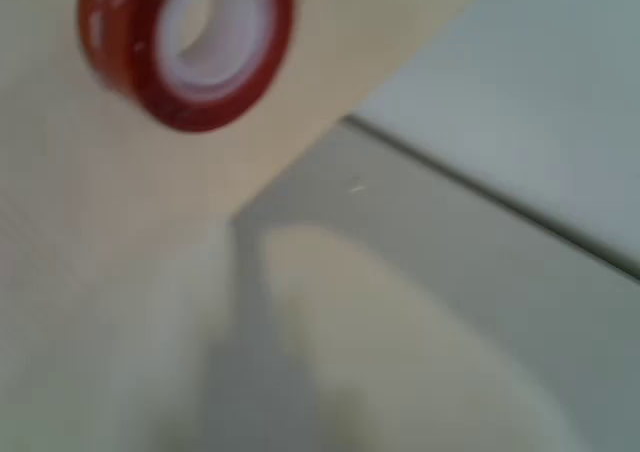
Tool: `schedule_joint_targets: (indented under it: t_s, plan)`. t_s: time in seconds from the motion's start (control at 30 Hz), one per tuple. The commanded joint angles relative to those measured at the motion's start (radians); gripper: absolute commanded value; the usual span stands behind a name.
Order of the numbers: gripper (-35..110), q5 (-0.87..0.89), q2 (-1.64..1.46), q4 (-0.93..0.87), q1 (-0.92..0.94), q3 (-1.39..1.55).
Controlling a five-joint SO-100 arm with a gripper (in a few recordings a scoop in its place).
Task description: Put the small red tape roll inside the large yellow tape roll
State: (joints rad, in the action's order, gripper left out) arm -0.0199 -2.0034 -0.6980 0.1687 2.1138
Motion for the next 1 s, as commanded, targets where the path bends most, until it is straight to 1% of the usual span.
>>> schedule_joint_targets:
  t_s: [0.0, 0.17, 0.57, 0.73, 0.97]
  plan:
    - [0, 0.038, 0.11, 0.043, 0.029, -0.176]
    - [0, 0.043, 0.222, 0.044, 0.054, -0.25]
    - [0, 0.064, 0.298, 0.051, 0.097, -0.295]
    - [7, 0.092, 0.307, 0.057, 0.11, -0.307]
    - [10, 0.118, 0.459, 0.087, 0.106, -0.357]
